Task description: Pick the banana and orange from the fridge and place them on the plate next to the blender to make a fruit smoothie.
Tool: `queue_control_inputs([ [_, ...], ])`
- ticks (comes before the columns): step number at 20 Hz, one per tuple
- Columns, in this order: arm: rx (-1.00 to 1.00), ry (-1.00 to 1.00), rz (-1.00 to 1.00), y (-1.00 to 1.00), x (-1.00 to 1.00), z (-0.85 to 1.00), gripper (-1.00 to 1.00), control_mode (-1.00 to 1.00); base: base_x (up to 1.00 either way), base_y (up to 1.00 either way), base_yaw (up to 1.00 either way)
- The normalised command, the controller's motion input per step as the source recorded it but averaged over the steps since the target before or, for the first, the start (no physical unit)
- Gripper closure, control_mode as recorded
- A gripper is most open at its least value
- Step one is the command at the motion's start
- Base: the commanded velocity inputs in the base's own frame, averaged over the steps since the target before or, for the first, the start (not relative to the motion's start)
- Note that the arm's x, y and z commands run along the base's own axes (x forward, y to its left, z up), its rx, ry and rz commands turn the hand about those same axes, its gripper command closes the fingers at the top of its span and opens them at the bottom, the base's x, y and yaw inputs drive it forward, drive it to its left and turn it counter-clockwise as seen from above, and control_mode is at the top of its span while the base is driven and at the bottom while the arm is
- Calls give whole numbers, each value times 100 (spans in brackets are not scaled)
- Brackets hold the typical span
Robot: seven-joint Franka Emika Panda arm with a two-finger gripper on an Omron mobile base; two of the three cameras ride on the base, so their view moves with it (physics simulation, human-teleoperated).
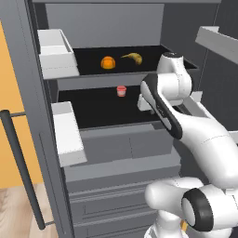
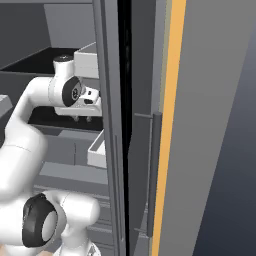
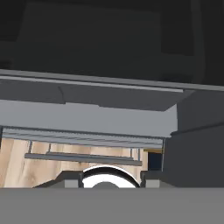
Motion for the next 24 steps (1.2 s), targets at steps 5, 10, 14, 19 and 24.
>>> queue_control_inputs([
  [5,0,-22,0,0,-41,13,-100,-100,0,0,0],
  [10,-1,-43,-2,24,-52,69,-100,-100,0,0,0],
  [14,0,-37,0,31,-13,63,-100,-100,0,0,0],
  [19,1,-34,0,31,0,67,-100,-100,0,0,0],
  [24,0,-26,0,28,0,45,-100,-100,0,0,0],
])
